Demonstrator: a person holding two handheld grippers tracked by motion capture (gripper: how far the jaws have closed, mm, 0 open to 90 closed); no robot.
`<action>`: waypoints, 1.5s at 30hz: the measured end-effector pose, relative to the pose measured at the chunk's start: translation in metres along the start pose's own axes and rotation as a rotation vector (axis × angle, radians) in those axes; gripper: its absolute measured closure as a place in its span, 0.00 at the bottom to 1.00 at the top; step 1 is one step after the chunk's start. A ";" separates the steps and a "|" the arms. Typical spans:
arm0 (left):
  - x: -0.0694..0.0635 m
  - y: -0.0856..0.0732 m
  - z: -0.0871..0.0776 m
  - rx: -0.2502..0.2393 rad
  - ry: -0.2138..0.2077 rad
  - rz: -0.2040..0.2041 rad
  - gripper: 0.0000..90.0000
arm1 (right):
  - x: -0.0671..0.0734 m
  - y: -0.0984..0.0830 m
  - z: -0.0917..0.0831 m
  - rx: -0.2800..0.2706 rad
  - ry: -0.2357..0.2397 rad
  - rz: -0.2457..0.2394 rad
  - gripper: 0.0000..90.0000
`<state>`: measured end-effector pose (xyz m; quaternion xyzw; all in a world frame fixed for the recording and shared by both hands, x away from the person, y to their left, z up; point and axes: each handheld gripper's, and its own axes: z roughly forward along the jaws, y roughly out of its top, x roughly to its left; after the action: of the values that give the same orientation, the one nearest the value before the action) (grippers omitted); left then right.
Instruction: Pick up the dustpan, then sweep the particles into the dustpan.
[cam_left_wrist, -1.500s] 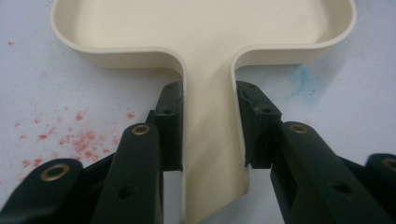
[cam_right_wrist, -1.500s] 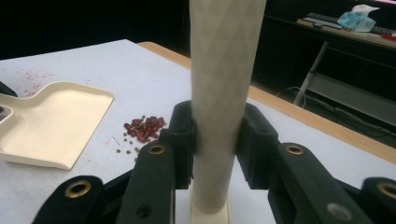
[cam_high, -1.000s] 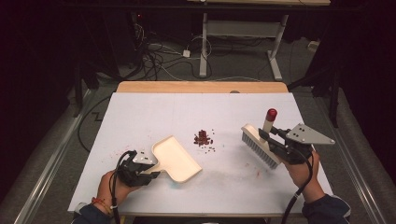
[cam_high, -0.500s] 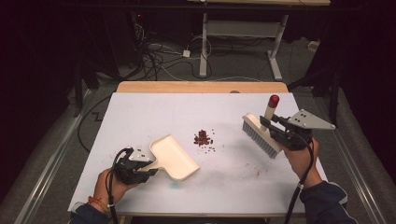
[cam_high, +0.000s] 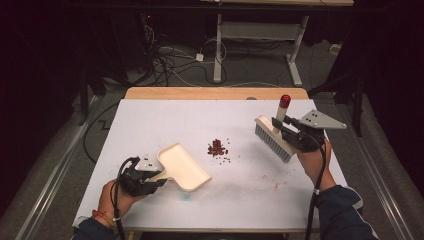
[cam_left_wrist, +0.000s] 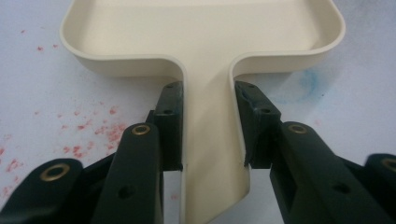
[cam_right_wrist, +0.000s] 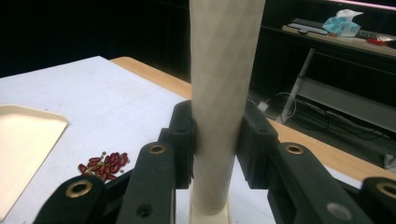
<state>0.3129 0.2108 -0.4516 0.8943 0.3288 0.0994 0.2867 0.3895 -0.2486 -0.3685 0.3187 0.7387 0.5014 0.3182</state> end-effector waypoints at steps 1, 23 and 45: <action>0.000 0.000 0.000 0.000 0.000 0.001 0.70 | -0.001 0.000 0.001 -0.002 -0.003 0.002 0.78; 0.000 0.005 0.005 0.001 -0.020 0.005 0.70 | 0.001 0.022 0.072 0.009 0.010 -0.022 0.78; -0.007 0.014 0.019 0.006 -0.006 0.024 0.70 | 0.057 -0.003 0.122 -0.040 0.125 -0.061 0.78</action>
<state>0.3225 0.1891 -0.4588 0.8994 0.3175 0.0990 0.2837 0.4515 -0.1393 -0.4163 0.2578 0.7563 0.5252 0.2928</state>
